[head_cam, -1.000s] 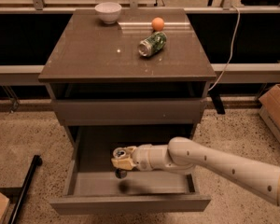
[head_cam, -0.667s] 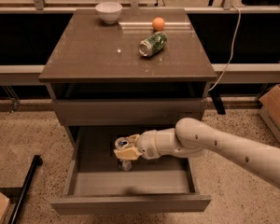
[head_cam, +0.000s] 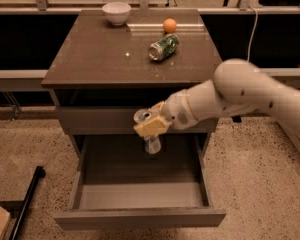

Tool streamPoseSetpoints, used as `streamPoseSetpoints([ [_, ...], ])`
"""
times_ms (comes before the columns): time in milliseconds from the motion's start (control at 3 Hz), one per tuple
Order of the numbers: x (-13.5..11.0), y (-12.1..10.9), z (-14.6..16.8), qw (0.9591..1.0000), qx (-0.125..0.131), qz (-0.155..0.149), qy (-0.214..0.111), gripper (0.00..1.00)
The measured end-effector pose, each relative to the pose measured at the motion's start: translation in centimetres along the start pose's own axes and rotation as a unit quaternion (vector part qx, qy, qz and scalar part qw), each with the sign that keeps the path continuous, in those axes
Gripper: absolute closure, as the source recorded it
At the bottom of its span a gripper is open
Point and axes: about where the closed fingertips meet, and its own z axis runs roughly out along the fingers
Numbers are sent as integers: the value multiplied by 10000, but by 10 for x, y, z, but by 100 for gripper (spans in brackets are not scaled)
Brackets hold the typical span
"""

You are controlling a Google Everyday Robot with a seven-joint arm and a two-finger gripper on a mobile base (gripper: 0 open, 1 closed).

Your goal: Pick redbull can from middle drawer and place on counter

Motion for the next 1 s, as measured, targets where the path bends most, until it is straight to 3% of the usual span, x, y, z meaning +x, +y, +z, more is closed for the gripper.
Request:
streamPoseSetpoints([
  [333, -85, 18, -79, 9970, 303, -638, 311, 100],
  [667, -167, 29, -138, 9875, 572, -1352, 572, 100],
  [1000, -180, 31, -146, 9864, 657, -1447, 430, 100],
])
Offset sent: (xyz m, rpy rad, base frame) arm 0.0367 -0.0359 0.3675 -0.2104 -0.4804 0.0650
